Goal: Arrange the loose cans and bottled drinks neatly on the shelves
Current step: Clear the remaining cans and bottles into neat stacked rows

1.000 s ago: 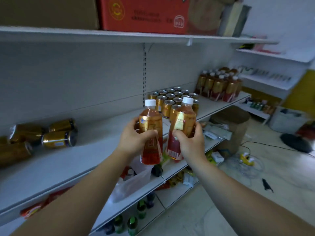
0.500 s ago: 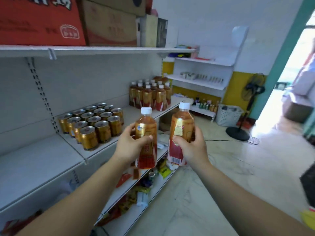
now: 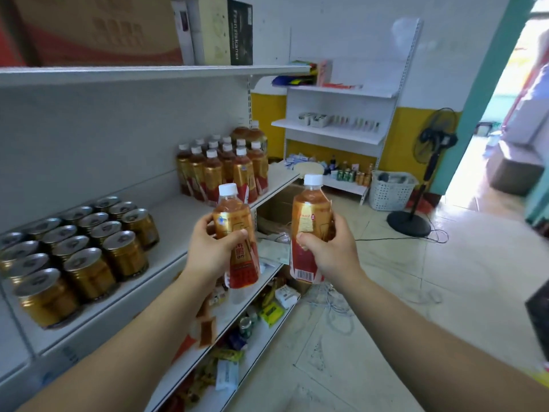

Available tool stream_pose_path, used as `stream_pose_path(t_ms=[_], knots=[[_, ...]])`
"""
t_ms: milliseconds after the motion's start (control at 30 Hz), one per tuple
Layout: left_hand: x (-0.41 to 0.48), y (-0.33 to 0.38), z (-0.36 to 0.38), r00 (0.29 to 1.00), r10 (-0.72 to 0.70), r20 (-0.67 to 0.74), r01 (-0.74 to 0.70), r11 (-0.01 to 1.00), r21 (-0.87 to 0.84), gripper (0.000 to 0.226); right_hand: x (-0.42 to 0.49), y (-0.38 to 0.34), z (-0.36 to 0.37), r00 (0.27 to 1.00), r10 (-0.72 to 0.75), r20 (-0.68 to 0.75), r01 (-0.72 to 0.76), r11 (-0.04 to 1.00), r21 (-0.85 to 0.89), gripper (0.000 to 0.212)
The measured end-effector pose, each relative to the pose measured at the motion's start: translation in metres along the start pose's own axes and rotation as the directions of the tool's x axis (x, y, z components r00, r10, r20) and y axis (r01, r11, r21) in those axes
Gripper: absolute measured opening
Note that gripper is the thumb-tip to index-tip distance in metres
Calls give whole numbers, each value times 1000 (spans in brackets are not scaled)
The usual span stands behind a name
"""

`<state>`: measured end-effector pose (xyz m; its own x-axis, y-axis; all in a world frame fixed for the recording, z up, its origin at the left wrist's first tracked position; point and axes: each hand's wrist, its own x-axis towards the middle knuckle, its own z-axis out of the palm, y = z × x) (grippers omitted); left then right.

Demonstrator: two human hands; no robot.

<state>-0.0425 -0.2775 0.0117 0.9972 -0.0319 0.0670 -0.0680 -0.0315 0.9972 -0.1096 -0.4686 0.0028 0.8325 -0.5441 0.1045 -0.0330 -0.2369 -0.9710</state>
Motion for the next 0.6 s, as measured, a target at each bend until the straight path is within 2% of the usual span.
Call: stream_pose_path(t_ms=[67, 233, 367, 600], knots=[[34, -8, 10, 1000, 16, -15, -16, 1000, -12, 56, 35, 6, 10, 1000, -4, -4, 4, 1000, -25, 64], [123, -21, 26, 995, -16, -94, 21, 999, 49, 74, 120, 7, 39, 999, -1, 50, 4, 999, -53, 69], [180, -28, 29, 984, -78, -161, 94, 992, 89, 55, 175, 8, 62, 992, -15, 122, 19, 999, -32, 69], [232, -46, 38, 954, -106, -281, 140, 985, 102, 52, 251, 12, 110, 950, 8, 313, 3, 999, -34, 64]])
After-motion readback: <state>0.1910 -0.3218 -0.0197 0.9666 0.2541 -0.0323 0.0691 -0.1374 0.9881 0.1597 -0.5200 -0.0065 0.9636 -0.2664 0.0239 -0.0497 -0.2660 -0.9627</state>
